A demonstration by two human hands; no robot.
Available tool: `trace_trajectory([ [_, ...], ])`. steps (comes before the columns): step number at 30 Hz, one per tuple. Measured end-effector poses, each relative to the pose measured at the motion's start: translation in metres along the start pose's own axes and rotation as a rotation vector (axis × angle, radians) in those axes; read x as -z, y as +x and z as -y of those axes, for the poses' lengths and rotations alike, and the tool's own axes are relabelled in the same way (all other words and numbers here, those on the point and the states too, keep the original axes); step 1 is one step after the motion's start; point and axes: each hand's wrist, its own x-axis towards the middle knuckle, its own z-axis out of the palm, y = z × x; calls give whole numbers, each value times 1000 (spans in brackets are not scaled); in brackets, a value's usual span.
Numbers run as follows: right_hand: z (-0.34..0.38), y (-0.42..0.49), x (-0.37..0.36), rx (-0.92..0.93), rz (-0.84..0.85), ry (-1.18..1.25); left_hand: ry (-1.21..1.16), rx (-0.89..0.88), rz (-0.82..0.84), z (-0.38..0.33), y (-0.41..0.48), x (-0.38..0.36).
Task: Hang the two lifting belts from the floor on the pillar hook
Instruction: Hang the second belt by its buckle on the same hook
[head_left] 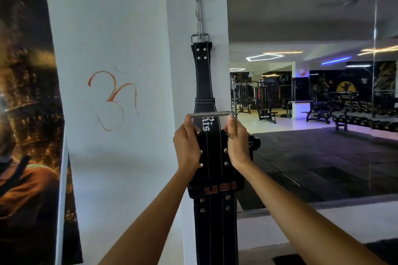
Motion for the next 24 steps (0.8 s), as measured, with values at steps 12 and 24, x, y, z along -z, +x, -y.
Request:
trace_trajectory([
  [12, 50, 249, -91, 427, -186, -249, 187, -432, -207, -46, 249, -69],
  [24, 51, 466, -139, 340, -249, -352, 319, -387, -107, -61, 442, -172],
])
